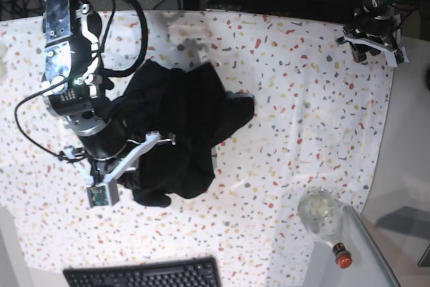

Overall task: Layout the t-shirt on the table in an organized manner, then fold the t-shirt properly
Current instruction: 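Reach the right gripper into the crumpled black t-shirt and spread it out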

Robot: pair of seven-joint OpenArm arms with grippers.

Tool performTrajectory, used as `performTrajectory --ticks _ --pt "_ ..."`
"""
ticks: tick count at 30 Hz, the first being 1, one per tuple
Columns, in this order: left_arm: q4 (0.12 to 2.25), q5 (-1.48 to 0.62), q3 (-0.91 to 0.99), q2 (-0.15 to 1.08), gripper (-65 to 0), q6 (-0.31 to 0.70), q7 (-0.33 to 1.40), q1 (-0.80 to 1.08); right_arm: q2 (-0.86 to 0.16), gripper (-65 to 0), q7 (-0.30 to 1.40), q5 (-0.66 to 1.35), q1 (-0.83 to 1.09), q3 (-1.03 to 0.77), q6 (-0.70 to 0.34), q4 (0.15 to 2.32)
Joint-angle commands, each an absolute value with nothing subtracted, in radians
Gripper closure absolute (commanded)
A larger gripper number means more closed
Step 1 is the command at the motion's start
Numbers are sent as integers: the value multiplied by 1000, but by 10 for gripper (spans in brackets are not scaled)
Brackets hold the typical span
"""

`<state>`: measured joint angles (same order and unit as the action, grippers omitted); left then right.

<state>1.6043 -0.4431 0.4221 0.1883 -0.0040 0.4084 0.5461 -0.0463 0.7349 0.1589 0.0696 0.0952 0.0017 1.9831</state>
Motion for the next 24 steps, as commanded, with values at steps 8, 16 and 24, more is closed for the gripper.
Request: performTrajectory --ticks 8,16,24 --pt "1626 -444 344 231 -250 -4 387 515 -209 0 700 151 -122 -67 5 1799" --pt "1620 -444 344 229 -257 -4 389 515 -340 0 662 150 -463 -137 4 1153" --pt "1620 -444 344 229 -268 -4 390 516 -341 -396 809 153 -378 -143 4 1397"
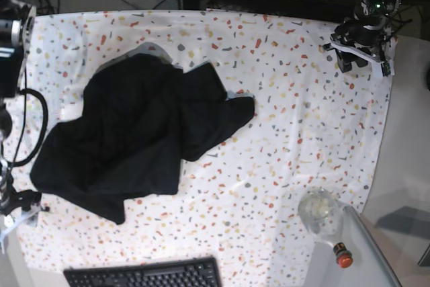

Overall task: Layout the t-shirt on the table in an organized manner, then fold the t-shirt properly
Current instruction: 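Reach the right gripper into the crumpled black t-shirt and spread it out, then grasp the shirt with both grippers and pull it apart to spread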

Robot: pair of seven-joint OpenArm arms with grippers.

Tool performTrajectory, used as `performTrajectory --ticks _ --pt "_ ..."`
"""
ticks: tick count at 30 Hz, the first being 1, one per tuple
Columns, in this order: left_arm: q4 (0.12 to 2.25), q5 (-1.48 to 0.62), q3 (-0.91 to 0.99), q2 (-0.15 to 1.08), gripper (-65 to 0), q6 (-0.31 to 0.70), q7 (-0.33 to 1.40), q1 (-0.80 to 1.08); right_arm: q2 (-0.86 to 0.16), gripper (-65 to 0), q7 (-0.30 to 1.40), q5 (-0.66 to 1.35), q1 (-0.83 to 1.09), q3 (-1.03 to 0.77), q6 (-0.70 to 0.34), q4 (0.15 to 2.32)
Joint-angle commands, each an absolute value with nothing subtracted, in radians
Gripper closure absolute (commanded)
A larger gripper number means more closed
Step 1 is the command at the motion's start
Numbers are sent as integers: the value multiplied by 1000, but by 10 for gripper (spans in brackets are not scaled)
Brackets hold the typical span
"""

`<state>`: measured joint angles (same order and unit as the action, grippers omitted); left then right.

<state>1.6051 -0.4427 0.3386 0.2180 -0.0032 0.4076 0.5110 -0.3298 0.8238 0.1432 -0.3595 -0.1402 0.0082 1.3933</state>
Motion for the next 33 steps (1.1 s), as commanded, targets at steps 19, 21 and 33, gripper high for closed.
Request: performTrajectory --ticks 19,21,33 --pt "1612 -444 -67 220 -579 71 392 318 108 -404 860 151 203 -272 8 1821" --pt "1575 -444 -148 213 -579 45 392 246 114 -404 858 157 182 -329 7 1755" --pt "1087 -444 -542 186 -578 -318 389 -140 1 -330 759 320 199 -398 10 1431"
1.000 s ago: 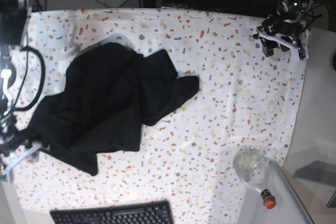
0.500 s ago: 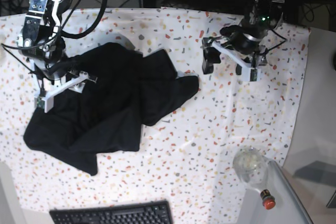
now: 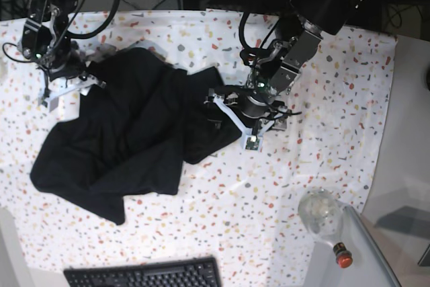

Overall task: Layout the t-shirt on the table in an organized manner, then fold the t-shirt properly
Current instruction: 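Grasp the shirt with both grippers and pull it apart to spread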

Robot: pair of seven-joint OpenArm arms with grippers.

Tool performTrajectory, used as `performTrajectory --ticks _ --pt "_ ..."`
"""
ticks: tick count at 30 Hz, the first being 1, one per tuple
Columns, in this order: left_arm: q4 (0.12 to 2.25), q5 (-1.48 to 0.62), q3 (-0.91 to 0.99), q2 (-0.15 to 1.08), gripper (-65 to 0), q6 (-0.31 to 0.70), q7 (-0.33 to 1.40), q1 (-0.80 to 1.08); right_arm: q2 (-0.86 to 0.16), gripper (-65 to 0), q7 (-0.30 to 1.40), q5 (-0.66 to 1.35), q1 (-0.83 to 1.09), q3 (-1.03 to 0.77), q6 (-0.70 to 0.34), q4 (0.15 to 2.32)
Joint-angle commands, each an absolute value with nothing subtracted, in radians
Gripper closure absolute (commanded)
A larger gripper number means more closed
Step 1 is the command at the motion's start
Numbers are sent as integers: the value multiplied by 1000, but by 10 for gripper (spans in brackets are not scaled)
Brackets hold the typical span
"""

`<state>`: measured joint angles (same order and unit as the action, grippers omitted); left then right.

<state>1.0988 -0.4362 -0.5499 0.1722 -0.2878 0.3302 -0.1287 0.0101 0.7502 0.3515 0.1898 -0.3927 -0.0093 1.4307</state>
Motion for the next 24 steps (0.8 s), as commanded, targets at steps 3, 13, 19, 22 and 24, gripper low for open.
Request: performTrajectory --ticks 3,13,19,22,24 --pt "1030 -444 -536 234 -578 -318 387 -157 -24 -327 759 320 220 -401 10 1429" --pt "1256 -453 -369 344 -578 -318 395 -140 -44 -342 762 326 285 -381 5 1630" --pt "1540 -455 -203 355 -578 -317 489 24 -51 -401 762 328 363 -343 5 1807" --pt "1685 -455 -136 346 -581 -315 564 148 -48 -405 759 328 384 -349 5 1831" --pt "1758 -455 -116 340 -584 -308 565 239 -47 -405 754 329 390 -352 4 1825"
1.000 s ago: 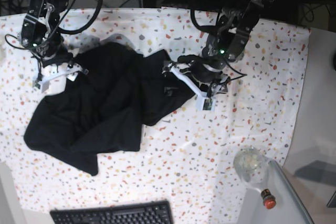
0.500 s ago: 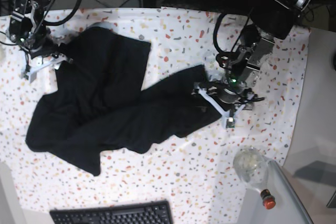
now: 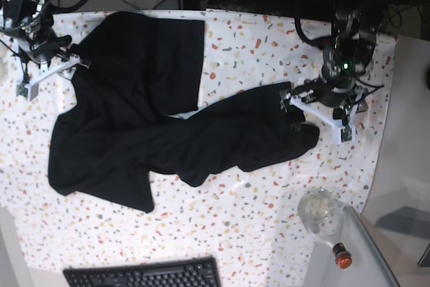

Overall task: Layout the t-shirt on the table in an organized manner, then fold the t-shirt properly
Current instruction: 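Grasp the shirt with both grippers and pull it apart to spread, then grasp the shirt edges with both grippers and stretch them apart lengthwise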

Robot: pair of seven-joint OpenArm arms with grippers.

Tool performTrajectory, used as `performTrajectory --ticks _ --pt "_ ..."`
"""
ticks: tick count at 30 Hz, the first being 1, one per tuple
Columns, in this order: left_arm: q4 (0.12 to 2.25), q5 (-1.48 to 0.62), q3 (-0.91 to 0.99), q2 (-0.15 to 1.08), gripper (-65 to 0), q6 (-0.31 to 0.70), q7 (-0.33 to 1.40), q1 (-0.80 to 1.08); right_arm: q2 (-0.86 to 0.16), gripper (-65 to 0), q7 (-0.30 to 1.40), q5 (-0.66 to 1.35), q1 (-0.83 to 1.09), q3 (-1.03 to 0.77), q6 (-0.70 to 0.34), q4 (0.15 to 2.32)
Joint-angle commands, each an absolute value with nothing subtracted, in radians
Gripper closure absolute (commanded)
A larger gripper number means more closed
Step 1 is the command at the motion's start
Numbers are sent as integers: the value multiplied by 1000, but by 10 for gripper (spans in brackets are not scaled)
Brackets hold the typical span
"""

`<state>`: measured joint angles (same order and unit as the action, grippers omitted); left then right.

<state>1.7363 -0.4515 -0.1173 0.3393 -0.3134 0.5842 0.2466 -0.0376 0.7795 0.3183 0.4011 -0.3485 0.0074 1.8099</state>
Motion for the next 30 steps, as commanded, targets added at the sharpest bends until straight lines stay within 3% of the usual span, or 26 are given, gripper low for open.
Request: performTrajectory --ticks 1,11,17,20,21,24,27,28,30 --pt "1770 -455 -113 338 -586 -289 565 277 -45 -407 754 329 392 -352 4 1822" --pt "1537 -453 -8 206 -586 -71 358 384 -15 -426 665 331 360 -349 -94 1658" --pt "1422 -446 -10 157 -579 -56 329 318 -15 -426 664 331 325 -341 -114 1577" --pt "1371 -446 -10 143 -568 -56 331 272 -15 -398 670 331 306 -344 -205 1563" --pt "1354 -446 -12 142 -540 -56 332 254 -15 -360 671 331 306 -348 -229 1552" --pt "1307 -450 -12 142 -352 -54 335 206 -15 -206 673 331 309 -352 -269 1541" --pt "1305 -447 -12 148 -38 -54 338 186 -15 -2 685 331 335 -352 -289 1557" --pt "1326 -450 -7 153 0 -54 341 189 -16 0 691 331 343 -352 -294 1578" --pt "1382 -450 8 174 0 -54 383 203 -19 0 710 329 361 -354 -295 1626"
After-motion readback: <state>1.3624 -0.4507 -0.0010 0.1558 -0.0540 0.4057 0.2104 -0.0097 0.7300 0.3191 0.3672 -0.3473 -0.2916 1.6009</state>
